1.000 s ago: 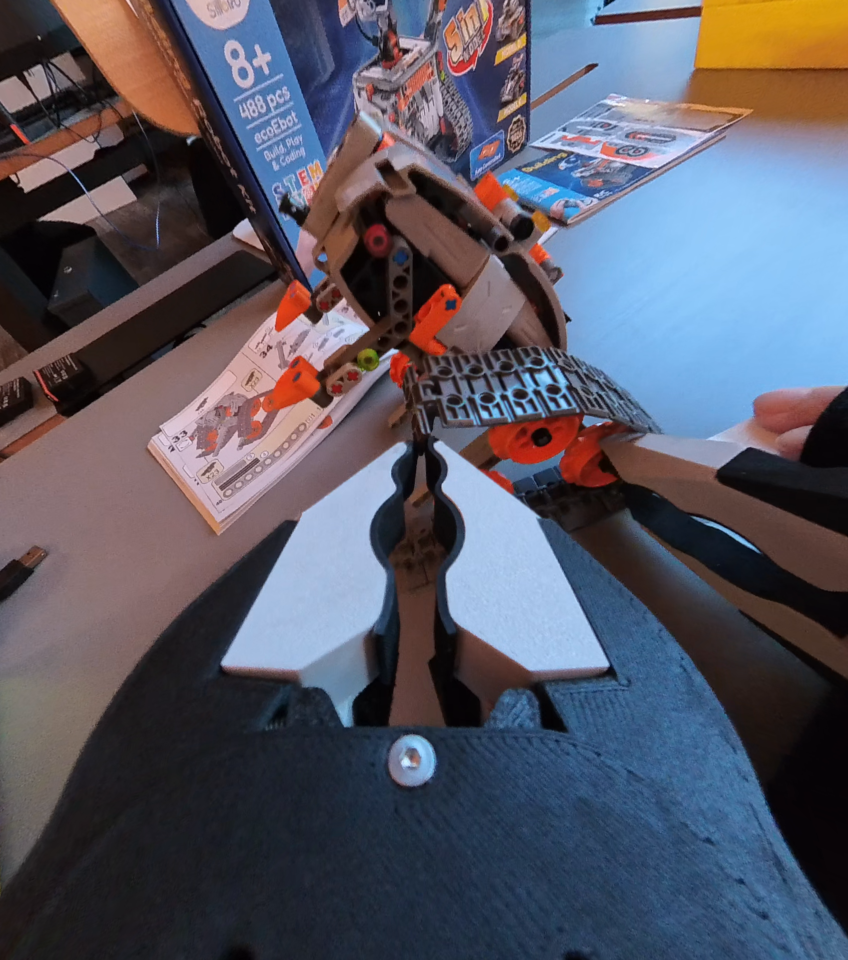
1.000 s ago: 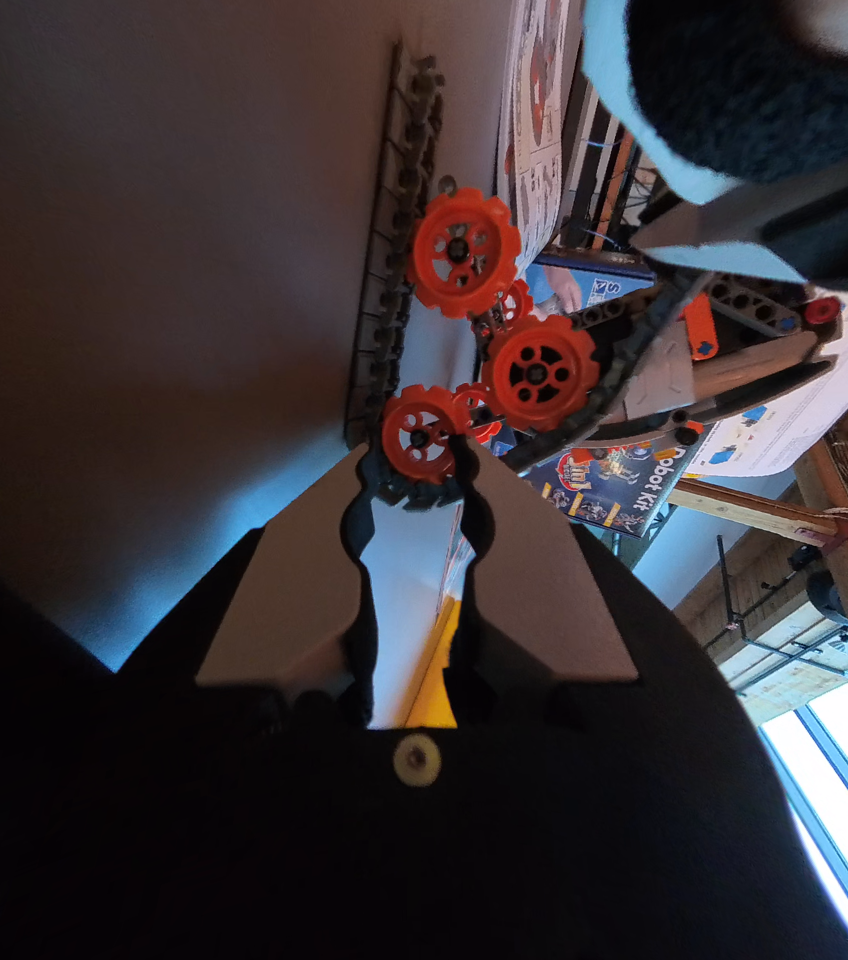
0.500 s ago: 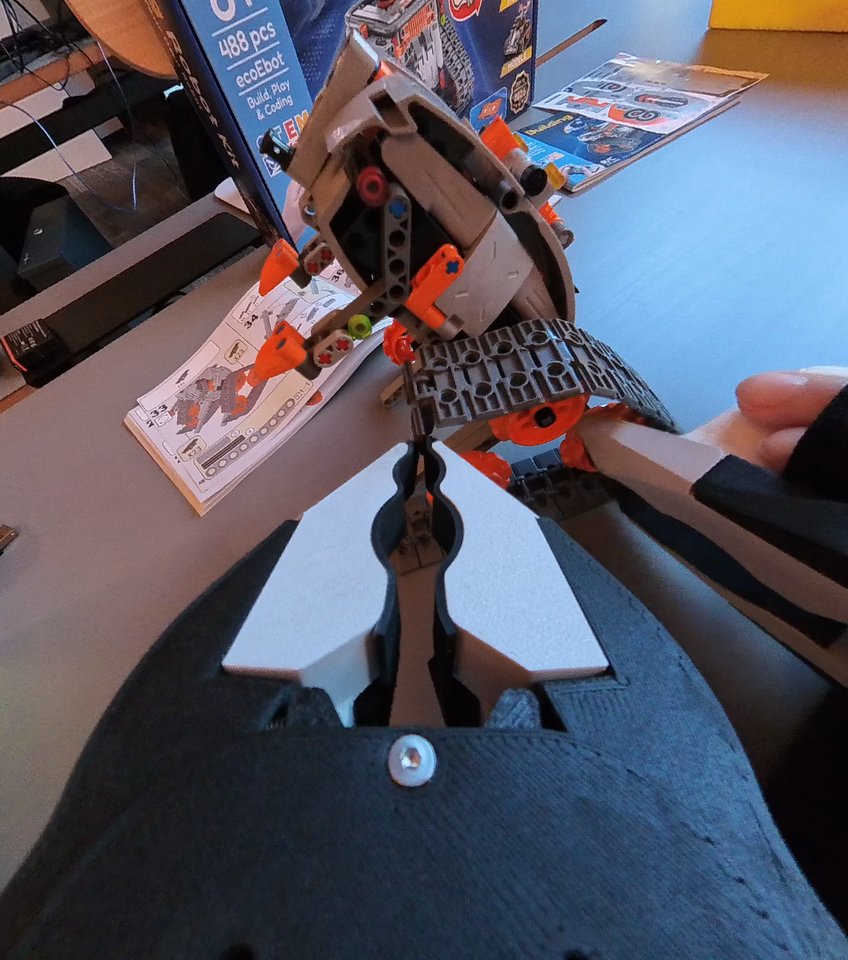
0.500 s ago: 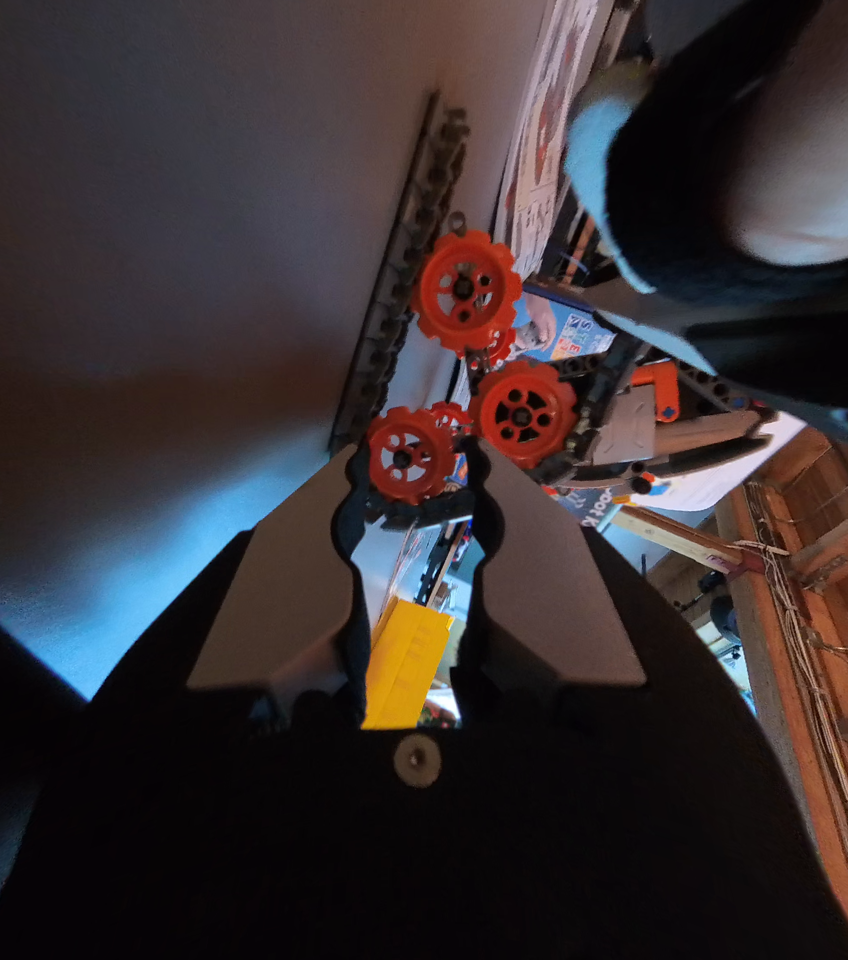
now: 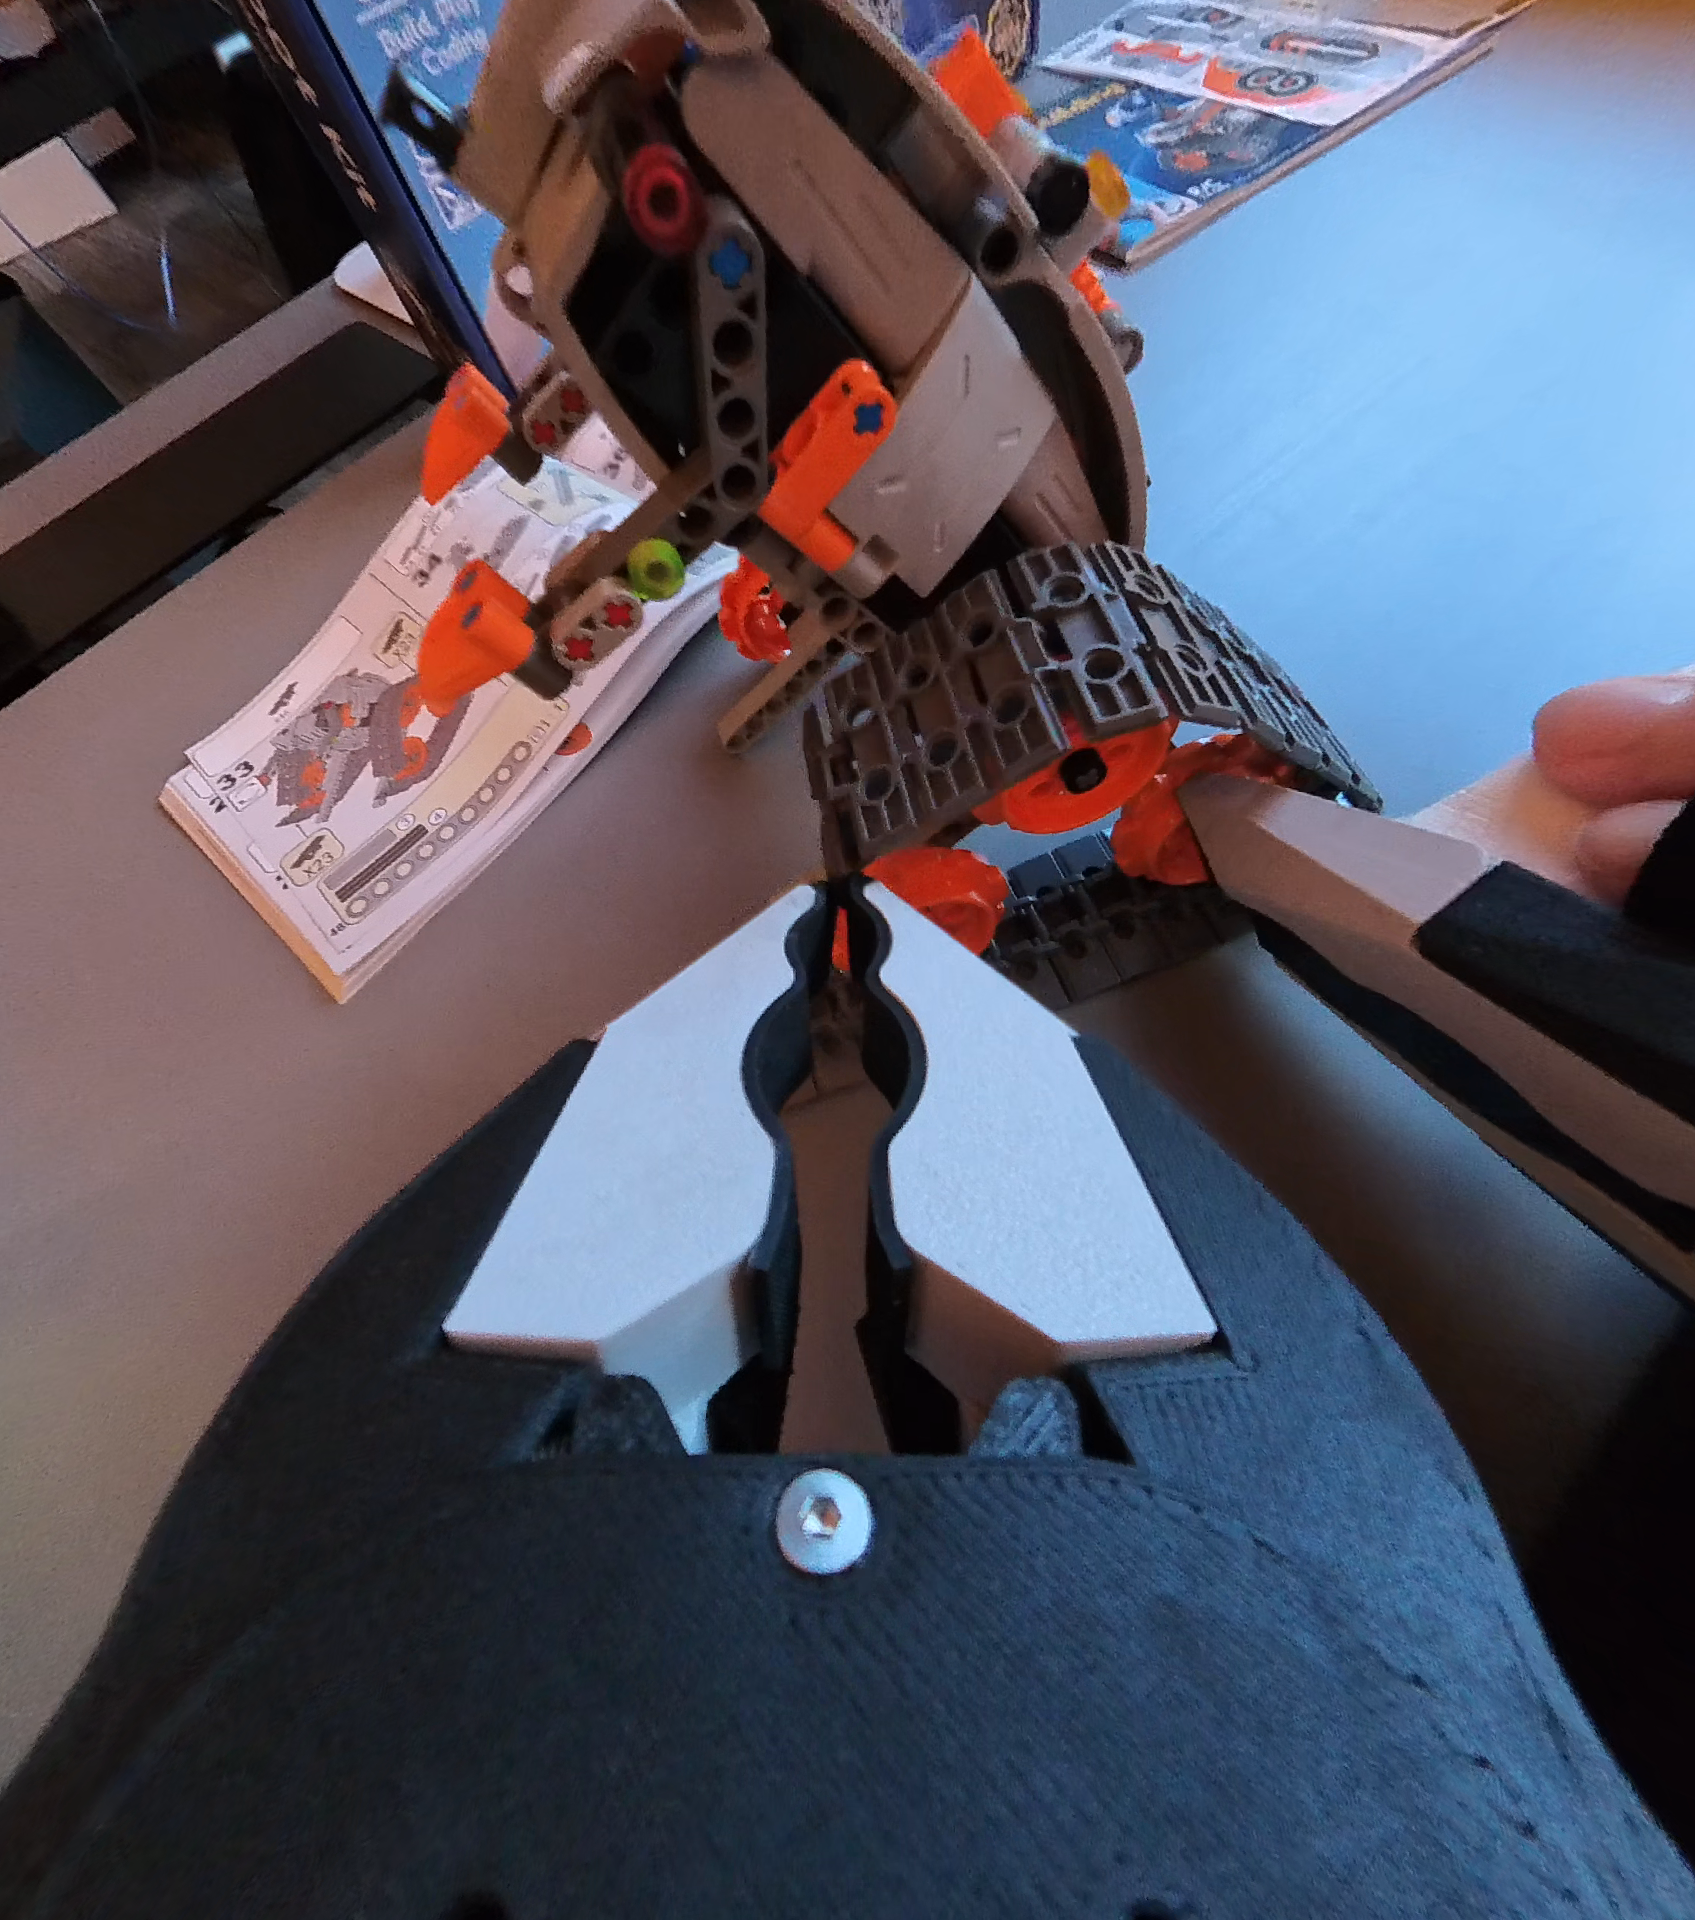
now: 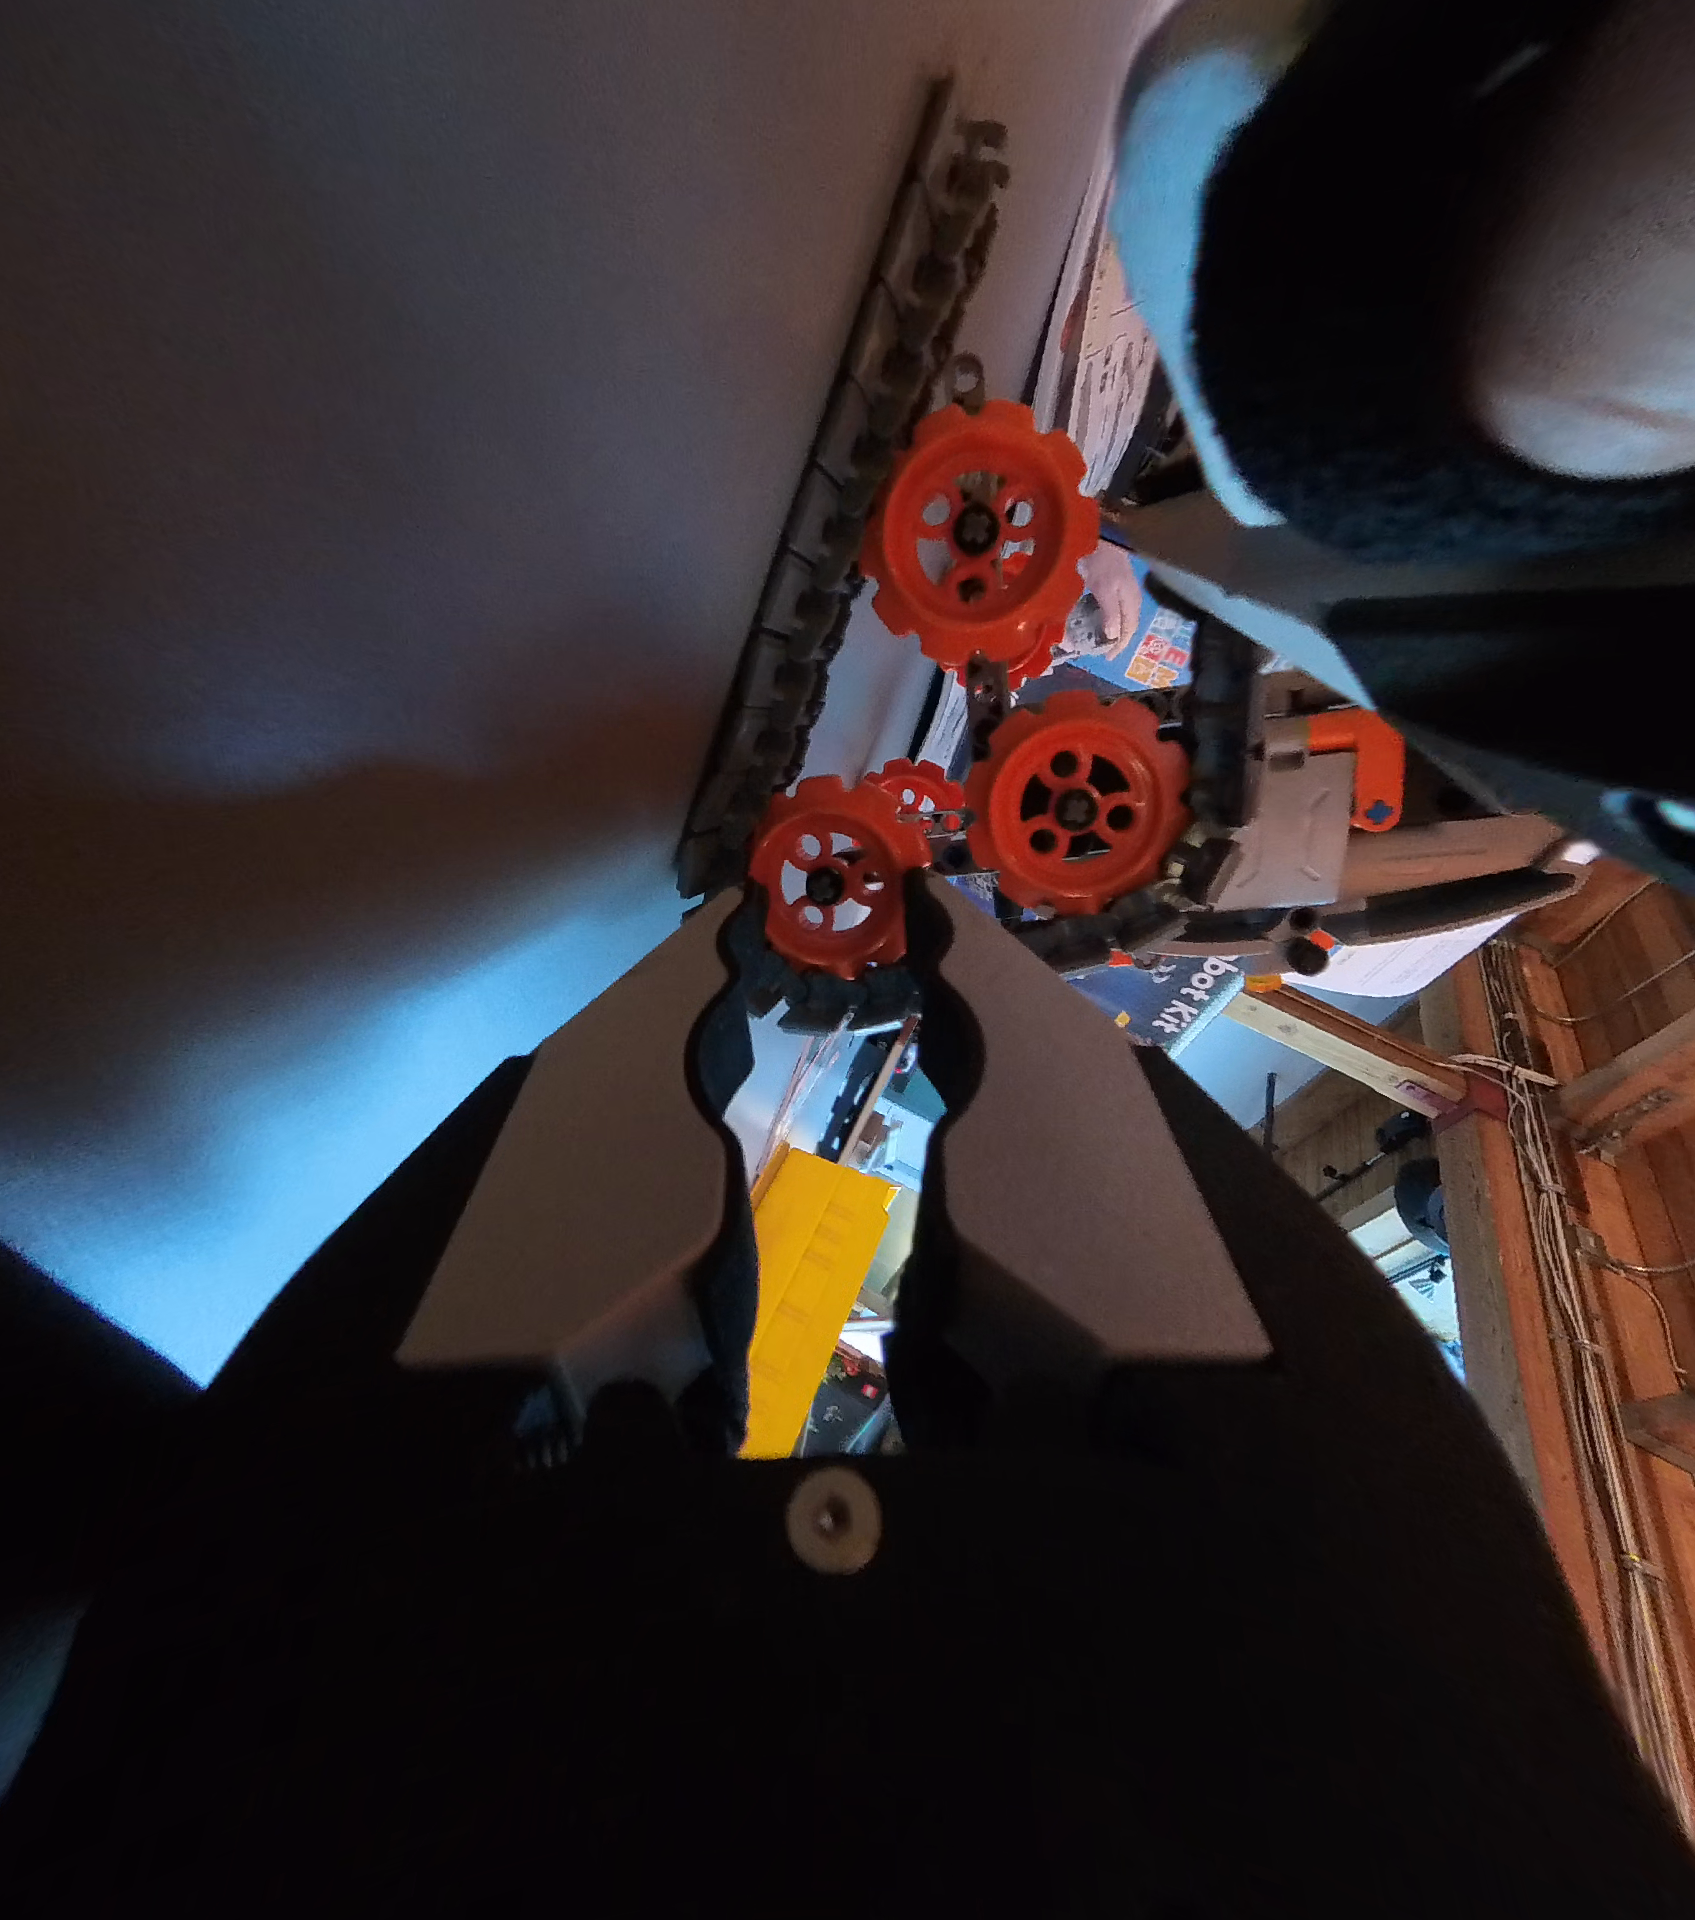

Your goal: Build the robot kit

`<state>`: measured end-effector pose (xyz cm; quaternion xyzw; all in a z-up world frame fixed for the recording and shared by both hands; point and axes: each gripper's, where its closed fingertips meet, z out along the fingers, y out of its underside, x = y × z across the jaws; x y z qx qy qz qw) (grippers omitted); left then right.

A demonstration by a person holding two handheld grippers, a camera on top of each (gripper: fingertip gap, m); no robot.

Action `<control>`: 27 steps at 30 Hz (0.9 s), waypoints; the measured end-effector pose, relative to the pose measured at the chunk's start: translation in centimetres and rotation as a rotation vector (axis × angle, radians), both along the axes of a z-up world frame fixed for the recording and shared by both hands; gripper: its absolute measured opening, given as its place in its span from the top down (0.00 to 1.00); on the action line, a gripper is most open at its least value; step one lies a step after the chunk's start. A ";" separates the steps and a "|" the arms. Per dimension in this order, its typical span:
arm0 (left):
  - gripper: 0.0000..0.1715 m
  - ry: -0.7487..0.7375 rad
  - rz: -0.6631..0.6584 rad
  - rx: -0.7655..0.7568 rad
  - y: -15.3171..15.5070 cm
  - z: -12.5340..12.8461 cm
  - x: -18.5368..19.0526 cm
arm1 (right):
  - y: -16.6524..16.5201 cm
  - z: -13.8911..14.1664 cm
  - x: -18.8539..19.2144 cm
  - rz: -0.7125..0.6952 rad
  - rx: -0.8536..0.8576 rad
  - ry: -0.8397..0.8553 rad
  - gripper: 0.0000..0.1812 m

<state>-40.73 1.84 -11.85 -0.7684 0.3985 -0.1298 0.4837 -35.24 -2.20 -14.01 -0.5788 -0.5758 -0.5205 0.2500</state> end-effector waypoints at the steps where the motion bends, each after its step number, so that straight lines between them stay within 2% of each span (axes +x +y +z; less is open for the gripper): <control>1: 1.00 0.010 -0.004 -0.002 0.0 -0.2 0.0 | 0.0 0.0 0.0 0.000 0.000 -0.002 0.86; 10: 1.00 0.030 -0.011 0.008 -0.2 -0.6 0.0 | 0.0 0.0 0.0 0.000 -0.007 -0.005 0.85; 13: 0.98 0.085 0.040 -0.035 0.1 -1.9 -1.3 | 0.0 0.0 0.2 -0.012 -0.012 0.006 0.85; 18: 0.99 0.051 0.050 -0.066 -0.1 -2.0 -1.5 | 0.0 0.0 0.2 -0.004 -0.010 0.037 0.84; 21: 1.00 0.064 0.050 -0.074 -0.1 -2.4 -1.5 | -0.1 0.5 0.0 0.024 0.007 0.053 0.78; 27: 1.00 0.062 0.050 -0.089 -0.1 -2.7 -1.5 | -1.5 1.4 -1.5 0.143 0.018 0.128 0.76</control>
